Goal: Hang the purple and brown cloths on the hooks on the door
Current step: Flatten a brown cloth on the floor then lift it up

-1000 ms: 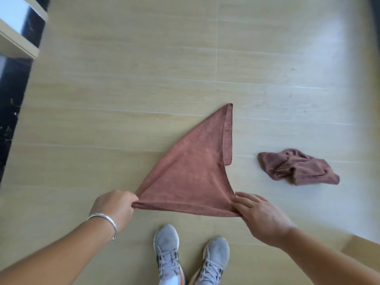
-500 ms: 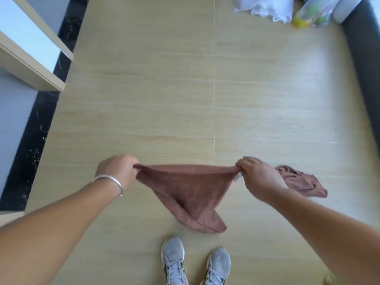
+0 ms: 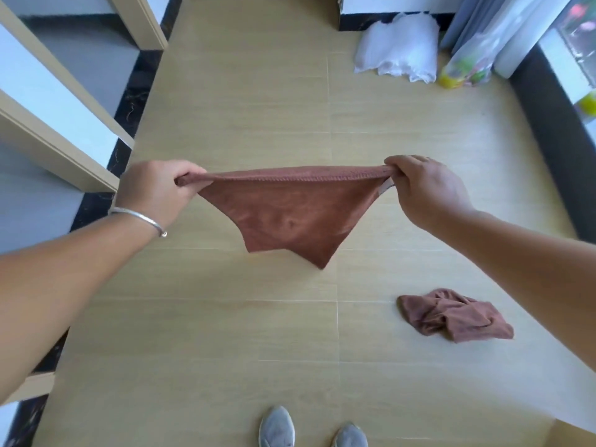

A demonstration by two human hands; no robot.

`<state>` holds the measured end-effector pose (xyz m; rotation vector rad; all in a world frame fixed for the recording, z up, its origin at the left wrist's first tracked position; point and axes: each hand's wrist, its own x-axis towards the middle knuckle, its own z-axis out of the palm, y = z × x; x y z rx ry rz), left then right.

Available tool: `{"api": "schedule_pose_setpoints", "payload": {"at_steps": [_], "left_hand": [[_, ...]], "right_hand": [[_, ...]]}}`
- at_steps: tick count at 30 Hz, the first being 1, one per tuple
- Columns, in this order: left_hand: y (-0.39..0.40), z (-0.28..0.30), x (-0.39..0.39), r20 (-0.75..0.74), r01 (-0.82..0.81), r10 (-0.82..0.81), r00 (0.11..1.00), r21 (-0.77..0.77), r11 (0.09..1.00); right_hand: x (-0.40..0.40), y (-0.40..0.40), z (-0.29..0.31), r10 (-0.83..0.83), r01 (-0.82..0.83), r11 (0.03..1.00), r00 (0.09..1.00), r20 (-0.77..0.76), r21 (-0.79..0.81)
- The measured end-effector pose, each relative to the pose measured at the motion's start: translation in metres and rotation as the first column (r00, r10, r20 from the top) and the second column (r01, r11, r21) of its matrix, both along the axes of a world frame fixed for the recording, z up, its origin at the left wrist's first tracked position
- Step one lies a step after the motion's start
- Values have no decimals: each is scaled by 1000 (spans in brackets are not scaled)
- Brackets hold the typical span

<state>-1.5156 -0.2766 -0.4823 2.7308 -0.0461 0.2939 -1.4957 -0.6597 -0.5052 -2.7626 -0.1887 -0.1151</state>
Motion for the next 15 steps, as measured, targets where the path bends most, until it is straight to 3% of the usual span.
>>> {"api": "schedule_pose_setpoints", "payload": {"at_steps": [6,11,15], "left_hand": [[7,-58,-71,-78,138,-137,987,-1,990],[8,-121,-137,-161,357,-349,923,27,934],[5,-169,-186,-275,429,-403,873,42,902]], "right_hand": [[-66,-20,-53,199,-196,976,980,-17,95],[-148,-30,-115,273,-265,962,943,-192,66],[-213,-31,-159,271,-268,962,912,-307,52]]}}
